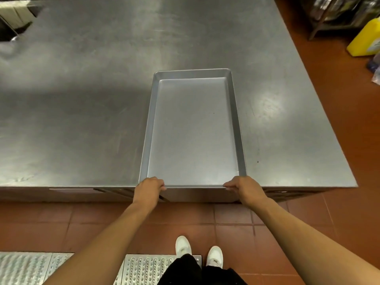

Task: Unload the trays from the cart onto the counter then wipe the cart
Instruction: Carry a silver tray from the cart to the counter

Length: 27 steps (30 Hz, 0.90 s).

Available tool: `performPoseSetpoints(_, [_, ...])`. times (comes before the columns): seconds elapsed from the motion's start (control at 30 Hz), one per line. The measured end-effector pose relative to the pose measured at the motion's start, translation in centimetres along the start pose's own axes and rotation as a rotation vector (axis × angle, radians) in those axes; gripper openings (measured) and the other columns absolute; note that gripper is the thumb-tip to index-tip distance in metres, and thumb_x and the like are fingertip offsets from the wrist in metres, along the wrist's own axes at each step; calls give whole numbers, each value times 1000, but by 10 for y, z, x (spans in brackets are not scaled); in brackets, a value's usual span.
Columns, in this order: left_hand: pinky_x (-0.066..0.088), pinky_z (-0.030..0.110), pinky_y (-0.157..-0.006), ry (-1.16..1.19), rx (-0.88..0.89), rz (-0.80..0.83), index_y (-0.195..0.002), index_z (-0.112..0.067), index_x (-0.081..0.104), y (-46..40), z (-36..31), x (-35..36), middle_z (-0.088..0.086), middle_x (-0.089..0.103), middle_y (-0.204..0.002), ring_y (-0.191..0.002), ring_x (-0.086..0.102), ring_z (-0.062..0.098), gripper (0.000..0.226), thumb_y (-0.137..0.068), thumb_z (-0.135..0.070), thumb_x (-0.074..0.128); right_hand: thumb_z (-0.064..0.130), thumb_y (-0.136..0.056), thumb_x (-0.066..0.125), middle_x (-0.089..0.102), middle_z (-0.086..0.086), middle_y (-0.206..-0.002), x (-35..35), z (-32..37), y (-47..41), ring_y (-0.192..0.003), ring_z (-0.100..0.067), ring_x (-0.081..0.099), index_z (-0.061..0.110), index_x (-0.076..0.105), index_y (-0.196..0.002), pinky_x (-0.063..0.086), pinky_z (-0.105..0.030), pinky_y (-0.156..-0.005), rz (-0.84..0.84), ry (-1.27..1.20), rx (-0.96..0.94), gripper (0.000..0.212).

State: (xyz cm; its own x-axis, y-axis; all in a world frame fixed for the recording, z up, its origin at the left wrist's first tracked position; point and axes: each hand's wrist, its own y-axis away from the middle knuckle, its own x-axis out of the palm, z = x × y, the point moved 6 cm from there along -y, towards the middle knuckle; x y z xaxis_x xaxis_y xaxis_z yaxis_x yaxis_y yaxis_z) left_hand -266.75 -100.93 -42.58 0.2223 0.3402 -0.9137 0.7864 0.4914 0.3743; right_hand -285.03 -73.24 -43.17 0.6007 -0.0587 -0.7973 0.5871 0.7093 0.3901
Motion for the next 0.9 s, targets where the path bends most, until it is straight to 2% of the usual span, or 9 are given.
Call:
performPoseSetpoints(0.13, [41, 30, -77, -9, 22, -12, -108, -21, 74, -2, -5, -3, 3, 68, -108, -105, 64, 26, 24, -106, -33, 54, 24, -102, 64, 76, 1, -117, -8, -2, -5, -108, -21, 69, 24, 78, -120, 54, -34, -91, 12, -45, 32, 22])
performPoseSetpoints(0.47, [38, 27, -76, -3, 40, -1, -107, -20, 75, -15, -1, -8, 2, 70, -110, -107, 65, 25, 19, -104, -26, 57, 25, -102, 64, 73, 1, -126, -13, 1, -12, -115, -21, 67, 25, 76, -124, 53, -31, -96, 10, -3, 60, 25])
performPoseSetpoints(0.9, [42, 28, -77, -13, 8, 11, -108, -21, 74, -16, -1, 2, 3, 71, -110, -104, 66, 25, 17, -103, -26, 59, 22, -103, 62, 75, -4, -121, -14, 0, -11, -111, -26, 69, 21, 78, -120, 54, -36, -95, 0, -11, 78, 23])
